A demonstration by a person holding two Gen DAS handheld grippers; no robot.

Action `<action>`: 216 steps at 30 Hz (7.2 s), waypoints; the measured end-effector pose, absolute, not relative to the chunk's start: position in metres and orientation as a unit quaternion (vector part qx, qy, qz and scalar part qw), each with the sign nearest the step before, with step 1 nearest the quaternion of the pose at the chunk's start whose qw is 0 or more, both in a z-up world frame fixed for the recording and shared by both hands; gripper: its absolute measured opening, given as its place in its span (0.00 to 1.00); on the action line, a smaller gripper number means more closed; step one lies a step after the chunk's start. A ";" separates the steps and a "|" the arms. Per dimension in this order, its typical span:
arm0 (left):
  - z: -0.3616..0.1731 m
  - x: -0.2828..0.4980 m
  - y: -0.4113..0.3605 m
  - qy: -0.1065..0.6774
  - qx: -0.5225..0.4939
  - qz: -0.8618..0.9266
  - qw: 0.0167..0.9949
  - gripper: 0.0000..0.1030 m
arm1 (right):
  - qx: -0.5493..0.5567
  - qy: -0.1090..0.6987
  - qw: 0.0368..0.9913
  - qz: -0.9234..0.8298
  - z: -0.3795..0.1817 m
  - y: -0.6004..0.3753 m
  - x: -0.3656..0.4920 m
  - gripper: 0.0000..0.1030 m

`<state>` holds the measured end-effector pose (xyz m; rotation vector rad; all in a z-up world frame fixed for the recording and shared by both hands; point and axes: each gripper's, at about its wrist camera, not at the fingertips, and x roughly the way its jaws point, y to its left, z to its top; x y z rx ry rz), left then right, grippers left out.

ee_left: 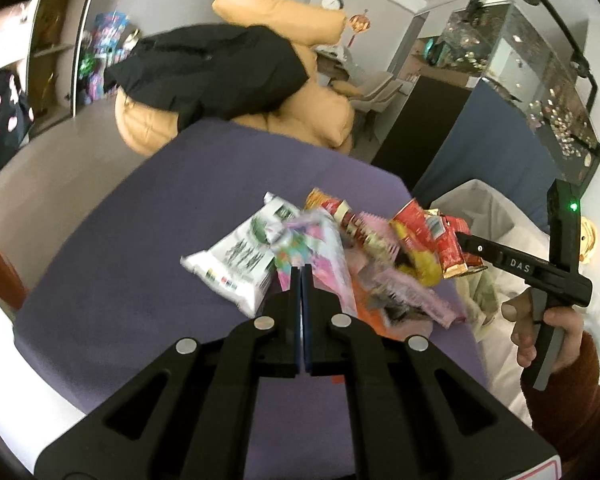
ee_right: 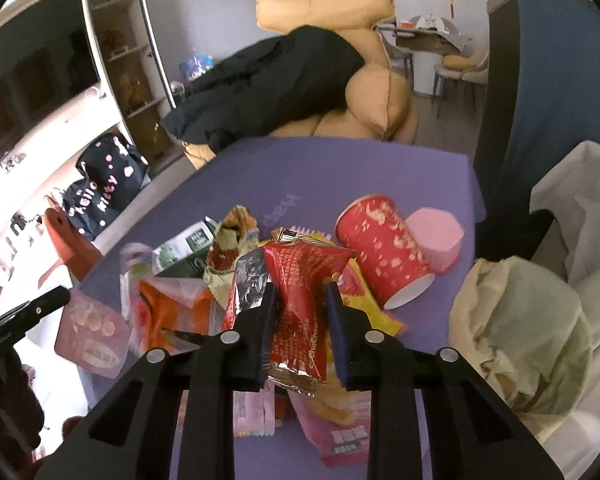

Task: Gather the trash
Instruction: 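Carry the red packet into the trash bag with the right tool while the left drops the container in, then grasp the red paper cup with the right tool while the left tool returns over the pink wrapper, then grasp the pink candy wrapper with the left tool while the right tool lifts the red cup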

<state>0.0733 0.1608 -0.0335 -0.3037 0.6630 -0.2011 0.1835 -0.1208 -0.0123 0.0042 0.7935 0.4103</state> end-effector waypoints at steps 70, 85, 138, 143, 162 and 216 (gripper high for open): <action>-0.033 0.238 -0.164 0.358 -0.032 -0.246 0.900 0.49 | 0.068 0.397 0.915 0.024 -0.069 -0.354 0.206 0.25; -0.039 0.187 -0.093 0.404 -0.016 -0.216 0.889 0.49 | 0.074 0.431 0.899 0.007 -0.095 -0.345 0.205 0.37; -0.089 0.145 0.153 0.411 -0.171 -0.086 0.891 0.50 | 0.006 0.440 0.879 0.184 -0.077 -0.161 0.142 0.55; -0.092 0.149 0.141 0.412 -0.157 -0.088 0.893 0.50 | 0.004 0.417 0.889 0.189 -0.059 -0.167 0.144 0.55; -0.084 0.146 0.140 0.410 -0.151 -0.095 0.895 0.50 | -0.096 0.398 0.895 0.179 -0.046 -0.138 0.274 0.55; -0.066 0.146 0.123 0.402 -0.143 -0.091 0.900 0.03 | 0.028 0.363 0.923 0.126 -0.041 -0.196 0.158 0.49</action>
